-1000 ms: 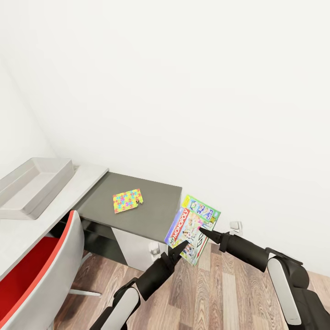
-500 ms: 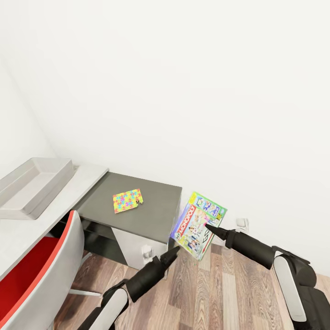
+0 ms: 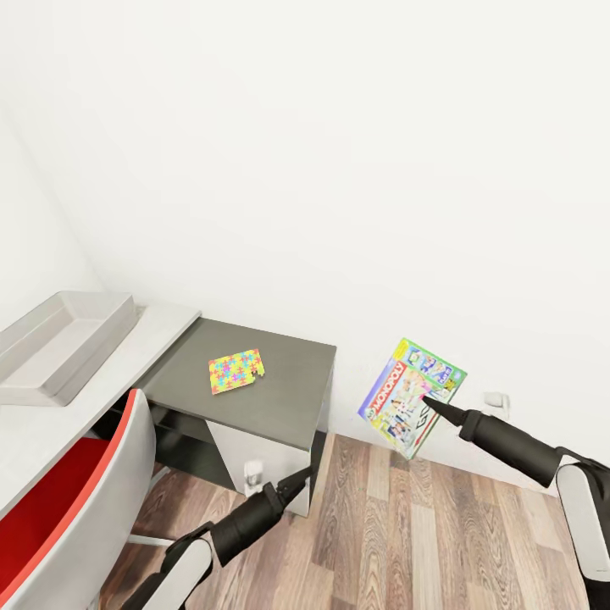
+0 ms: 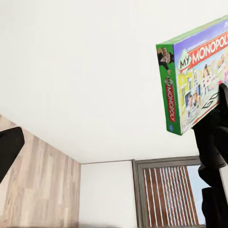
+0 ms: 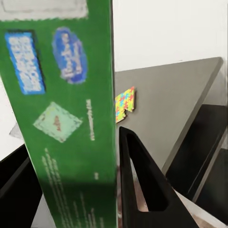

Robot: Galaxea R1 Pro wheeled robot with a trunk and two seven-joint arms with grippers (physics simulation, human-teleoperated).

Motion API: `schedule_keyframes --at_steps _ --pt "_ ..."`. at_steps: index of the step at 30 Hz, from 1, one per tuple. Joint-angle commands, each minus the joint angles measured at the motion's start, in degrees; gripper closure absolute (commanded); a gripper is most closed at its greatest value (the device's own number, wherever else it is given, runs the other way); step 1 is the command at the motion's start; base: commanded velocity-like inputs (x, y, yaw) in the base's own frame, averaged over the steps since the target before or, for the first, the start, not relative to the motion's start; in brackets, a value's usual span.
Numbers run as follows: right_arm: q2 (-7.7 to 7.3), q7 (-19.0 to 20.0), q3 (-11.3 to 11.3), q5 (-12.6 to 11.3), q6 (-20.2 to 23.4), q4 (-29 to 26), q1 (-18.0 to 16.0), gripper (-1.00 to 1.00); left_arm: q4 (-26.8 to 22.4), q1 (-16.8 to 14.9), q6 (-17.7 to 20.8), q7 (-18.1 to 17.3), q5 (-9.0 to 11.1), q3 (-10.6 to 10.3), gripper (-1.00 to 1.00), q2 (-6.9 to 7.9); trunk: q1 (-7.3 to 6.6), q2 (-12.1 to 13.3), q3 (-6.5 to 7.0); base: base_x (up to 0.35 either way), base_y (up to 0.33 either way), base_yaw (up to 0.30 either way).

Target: Put all the toys in the child's room - the three board games (two on the bed and one on the table), the two jigsaw puzzles on the table, and the tennis ball on the table - inside the toy box on the table in the child's room.

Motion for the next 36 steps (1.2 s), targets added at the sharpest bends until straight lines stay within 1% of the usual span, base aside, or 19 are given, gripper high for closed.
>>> schedule_keyframes --at_steps 1,4,7,9,10,11,14,17,18,19,21,23,27,29,30,32,35,36 --pt "-0.16 0.3 -0.5 -0.2 0.7 0.0 -0.2 1.00 0.0 0.0 0.5 0.3 0.7 -0.1 -1.00 0.42 0.03 -0.1 -0.10 0.000 0.000 0.000" --pt "-0.76 0.4 -1.8 -0.2 1.4 -0.1 -0.4 1.00 0.0 0.0 0.5 1.2 0.9 0.1 -1.00 1.84 0.03 -0.1 -0.10 0.000 0.000 0.000" --pt "-1.70 0.4 -2.7 -0.2 1.8 -0.1 -0.5 1.00 0.0 0.1 0.5 3.1 1.0 1.3 -1.00 3.09 0.03 -0.1 -0.10 0.000 0.000 0.000" --pt "-2.34 0.4 -3.0 -0.3 1.9 -0.1 -0.5 1.00 -0.4 0.6 0.5 5.4 1.0 2.3 -1.00 3.56 0.03 -0.1 -0.10 0.000 0.000 0.000" --pt "-2.34 0.4 -3.0 -0.3 1.9 -0.1 -0.5 1.00 -0.4 0.6 0.5 5.4 1.0 2.3 -1.00 3.56 0.03 -0.1 -0.10 0.000 0.000 0.000" --pt "-2.60 0.4 -3.1 -0.3 2.0 -0.1 -0.5 1.00 -0.8 0.9 0.5 6.7 1.1 2.8 -1.00 3.72 0.03 -0.1 -0.10 0.000 0.000 0.000" --pt "-3.18 0.5 -3.3 -0.4 2.1 -0.2 -0.6 1.00 -3.8 1.7 0.5 11.4 0.9 3.8 -1.00 3.83 0.03 -0.1 -0.10 0.000 0.000 0.000" --pt "-3.74 0.7 -3.4 -0.4 3.0 -0.3 -0.8 1.00 -7.4 2.8 0.6 17.6 0.8 4.1 -1.00 3.71 0.03 -0.1 -0.10 0.000 0.000 0.000" --pt "-3.74 0.7 -3.4 -0.4 3.0 -0.3 -0.8 1.00 -7.4 2.8 0.6 17.6 0.8 4.1 -1.00 3.71 0.03 -0.1 -0.10 0.000 0.000 0.000" --pt "-4.01 0.8 -3.4 -0.4 3.6 -0.3 -0.9 1.00 -8.3 3.1 0.6 19.8 0.8 4.2 -1.00 3.65 0.03 -0.1 -0.10 0.000 0.000 0.000" --pt "-4.80 0.9 -3.4 -0.4 5.3 -0.4 -1.5 1.00 -9.9 3.6 0.5 23.6 1.0 4.4 -1.00 3.56 0.03 -0.1 -0.10 0.000 0.000 0.000" --pt "-5.88 0.9 -3.5 -0.4 7.4 -0.4 -2.4 1.00 -11.0 3.9 0.6 26.4 1.2 4.6 -1.00 3.48 0.03 -0.1 -0.08 0.000 0.000 0.000" --pt "-8.11 0.8 -3.6 -0.3 10.6 -0.5 -3.6 1.00 -12.8 4.3 0.8 29.5 1.8 4.8 -1.00 3.37 0.03 -0.1 0.11 0.000 0.000 0.000" --pt "-9.13 0.8 -3.6 -0.4 10.8 -0.5 -3.9 1.00 -13.4 4.3 0.9 30.2 2.0 4.7 -1.00 3.35 0.03 -0.1 0.25 0.000 0.000 0.000" --pt "-9.13 0.8 -3.6 -0.4 10.8 -0.5 -3.9 1.00 -13.4 4.3 0.9 30.2 2.0 4.7 -1.00 3.35 0.03 -0.1 0.33 0.000 0.000 0.000" --pt "-9.97 0.8 -3.6 -0.4 10.8 -0.5 -4.1 1.00 -14.5 4.4 1.0 30.8 1.9 4.6 -1.00 3.33 0.03 -0.1 0.48 0.000 0.000 0.000" --pt "-10.67 0.8 -3.6 -0.4 10.8 -0.5 -4.3 1.00 -16.8 4.4 1.1 32.0 1.8 4.5 -1.00 3.35 0.03 -0.1 0.73 0.000 0.000 0.000" --pt "-11.03 0.8 -3.6 -0.4 10.8 -0.5 -4.3 1.00 -18.4 3.9 1.3 34.8 1.9 4.5 -1.00 3.12 0.03 -0.1 0.82 0.000 0.000 0.000"
